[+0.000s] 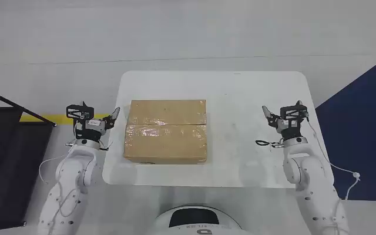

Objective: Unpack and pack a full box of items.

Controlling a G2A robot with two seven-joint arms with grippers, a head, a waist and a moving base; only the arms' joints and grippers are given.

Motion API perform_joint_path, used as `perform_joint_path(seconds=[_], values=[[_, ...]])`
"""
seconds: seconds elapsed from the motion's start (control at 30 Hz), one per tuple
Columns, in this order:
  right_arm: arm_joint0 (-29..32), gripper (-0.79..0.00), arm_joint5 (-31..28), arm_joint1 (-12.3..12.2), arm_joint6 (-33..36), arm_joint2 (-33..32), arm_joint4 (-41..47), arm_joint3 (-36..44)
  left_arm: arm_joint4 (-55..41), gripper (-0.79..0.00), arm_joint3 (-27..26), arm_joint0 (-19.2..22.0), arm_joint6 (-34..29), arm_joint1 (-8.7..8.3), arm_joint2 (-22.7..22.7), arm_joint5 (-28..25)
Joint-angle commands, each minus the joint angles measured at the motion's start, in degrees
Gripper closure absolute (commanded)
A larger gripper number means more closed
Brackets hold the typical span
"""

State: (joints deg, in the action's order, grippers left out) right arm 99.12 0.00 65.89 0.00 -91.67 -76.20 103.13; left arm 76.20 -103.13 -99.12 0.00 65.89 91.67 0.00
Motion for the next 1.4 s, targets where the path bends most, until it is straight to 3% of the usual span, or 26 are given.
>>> perform_joint_path(seconds=[0.0, 0.13, 0.27, 0.57, 0.83, 1.07, 1.37], values=[[0.0, -0.785, 0.0, 0.0, 0.0, 0.0, 0.0, 0.0, 0.0, -0.784, 0.0, 0.0, 0.0, 0.0, 0.0, 0.0], [0.0, -0.785, 0.0, 0.0, 0.0, 0.0, 0.0, 0.0, 3.01, -0.785, 1.75, 0.69, 1.73, -0.06, 1.17, 2.0], [0.0, -0.785, 0.0, 0.0, 0.0, 0.0, 0.0, 0.0, 4.72, -0.785, 4.65, 0.3, 4.75, -0.18, 2.37, 0.77], [0.0, -0.785, 0.0, 0.0, 0.0, 0.0, 0.0, 0.0, 3.67, -0.785, 6.73, -4.16, 13.31, -0.71, 4.27, -12.2], [0.0, -0.785, 0.0, 0.0, 0.0, 0.0, 0.0, 0.0, 2.28, -0.785, 5.4, -4.78, 15.15, -1.09, 6.59, -18.1], [0.0, -0.785, 0.0, 0.0, 0.0, 0.0, 0.0, 0.0, 8.08, -0.785, 5.03, -4.1, 12.21, -1.22, 5.44, -17.3], [0.0, -0.785, 0.0, 0.0, 0.0, 0.0, 0.0, 0.0, 12.24, -0.785, 4.19, -4.28, 14.09, -1.32, 3.69, -18.59]])
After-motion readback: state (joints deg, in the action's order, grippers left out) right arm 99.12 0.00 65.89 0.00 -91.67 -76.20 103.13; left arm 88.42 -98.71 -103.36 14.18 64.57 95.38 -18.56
